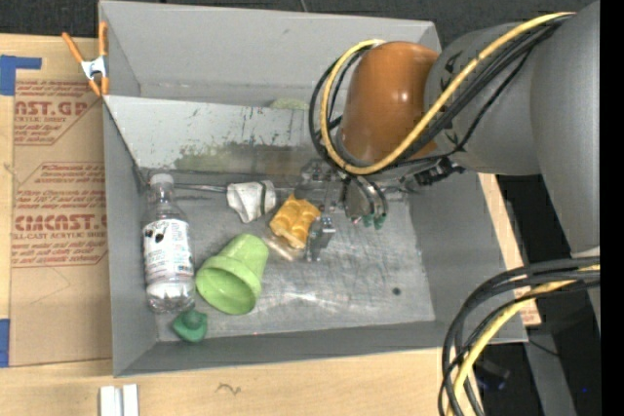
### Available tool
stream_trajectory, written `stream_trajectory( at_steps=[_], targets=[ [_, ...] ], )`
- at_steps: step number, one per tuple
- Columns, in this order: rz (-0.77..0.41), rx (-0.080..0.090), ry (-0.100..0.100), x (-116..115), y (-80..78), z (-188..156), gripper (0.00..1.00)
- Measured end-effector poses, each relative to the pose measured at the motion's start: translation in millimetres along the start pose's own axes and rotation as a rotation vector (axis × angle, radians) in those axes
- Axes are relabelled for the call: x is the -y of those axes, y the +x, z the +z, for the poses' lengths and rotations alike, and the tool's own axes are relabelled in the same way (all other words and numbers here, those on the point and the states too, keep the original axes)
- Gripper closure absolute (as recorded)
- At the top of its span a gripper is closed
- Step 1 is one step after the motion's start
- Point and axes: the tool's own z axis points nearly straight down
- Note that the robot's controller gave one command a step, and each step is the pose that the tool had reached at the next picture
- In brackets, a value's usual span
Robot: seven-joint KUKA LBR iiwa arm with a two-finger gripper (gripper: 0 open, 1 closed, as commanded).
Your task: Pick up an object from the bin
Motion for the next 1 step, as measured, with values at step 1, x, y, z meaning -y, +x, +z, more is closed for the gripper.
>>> stream_trajectory(
  at_steps=[1],
  targets=[
    [-0.053, 0.024, -0.002, 8.5, -22.4, 48.8, 1.00]
  ],
)
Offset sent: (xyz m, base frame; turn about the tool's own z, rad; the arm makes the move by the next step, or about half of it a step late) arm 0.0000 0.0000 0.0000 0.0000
